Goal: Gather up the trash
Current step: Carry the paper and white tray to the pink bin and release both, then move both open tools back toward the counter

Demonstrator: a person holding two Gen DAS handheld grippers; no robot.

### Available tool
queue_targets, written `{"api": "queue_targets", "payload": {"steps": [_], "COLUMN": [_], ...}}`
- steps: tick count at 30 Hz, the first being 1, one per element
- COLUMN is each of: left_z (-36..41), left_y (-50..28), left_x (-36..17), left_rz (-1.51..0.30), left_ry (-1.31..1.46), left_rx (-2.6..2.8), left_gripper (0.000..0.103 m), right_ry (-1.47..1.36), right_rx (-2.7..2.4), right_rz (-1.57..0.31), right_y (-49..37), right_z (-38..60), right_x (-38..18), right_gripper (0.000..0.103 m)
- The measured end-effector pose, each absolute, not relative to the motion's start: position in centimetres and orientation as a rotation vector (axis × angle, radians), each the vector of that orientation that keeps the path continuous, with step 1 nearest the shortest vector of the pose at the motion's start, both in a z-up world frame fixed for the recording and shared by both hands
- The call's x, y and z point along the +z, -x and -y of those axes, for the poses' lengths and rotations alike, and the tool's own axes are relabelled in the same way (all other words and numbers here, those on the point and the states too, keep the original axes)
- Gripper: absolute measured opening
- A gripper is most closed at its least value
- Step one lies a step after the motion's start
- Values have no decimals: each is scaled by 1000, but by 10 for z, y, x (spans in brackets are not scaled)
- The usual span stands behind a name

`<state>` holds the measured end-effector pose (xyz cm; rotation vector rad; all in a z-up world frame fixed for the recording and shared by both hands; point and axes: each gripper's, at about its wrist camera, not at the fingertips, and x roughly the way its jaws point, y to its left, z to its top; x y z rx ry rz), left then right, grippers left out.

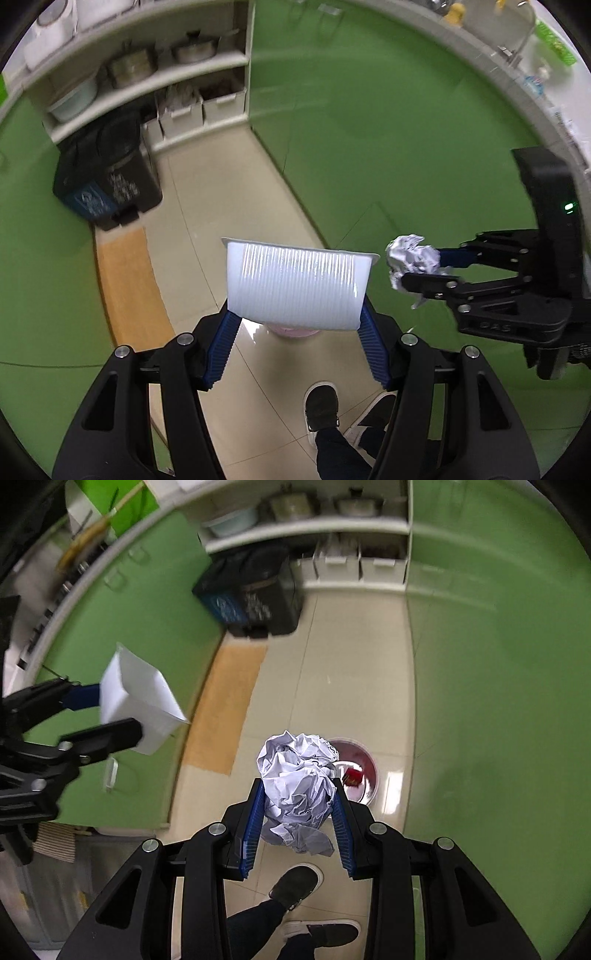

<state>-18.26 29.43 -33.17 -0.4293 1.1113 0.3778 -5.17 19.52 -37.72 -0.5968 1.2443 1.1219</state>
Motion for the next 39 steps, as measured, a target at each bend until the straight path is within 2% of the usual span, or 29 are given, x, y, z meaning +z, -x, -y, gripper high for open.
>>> {"api": "queue_targets", "payload": {"steps": [6,8,9,11,13,14,23,31,35,37,39], "left_z": [-310,-315,-318,-320,-321,-321,-308,-293,-288,-286,-284], "left_y": [186,186,186,185,182,181,147,108,91,85,82], "left_x": [-414,-439,-453,-472,-486,-492,-544,-575,-587,-592,-596], "left_rz": [-1131,-1135,-1137,-1142,-1148,-1151,-1203,-1241,-1251,-1258,-1257], "left_ry": [464,475,480,488,490,489,480,462,450,442,452], "left_rx": [380,382,381,380,373,370,302,243,226,224,222], "left_gripper": [61,61,61,61,61,61,61,63,69,80,98], "right_ry": [621,626,632,634,631,637,656,646,609,591,576], "right_rx": [1122,1116,1110,1097,1094,1090,1013,928,907,902,895], "right_rz": [-1282,-1283,-1280,-1279,-1282,-1284,-1294,-1299,-1307,-1308,-1310], "right_y": [43,40,39,36,34,32,26,14,11,11,12], "right_z": [-220,-226,-230,-228,-227,-226,-191,-154,-138,-129,-122], "right_x": [-481,-507,-525,-544,-561,-567,-579,-573,-568,-566,-564], "right_gripper": [36,41,44,69,71,79,90,90,90,90,90]}}
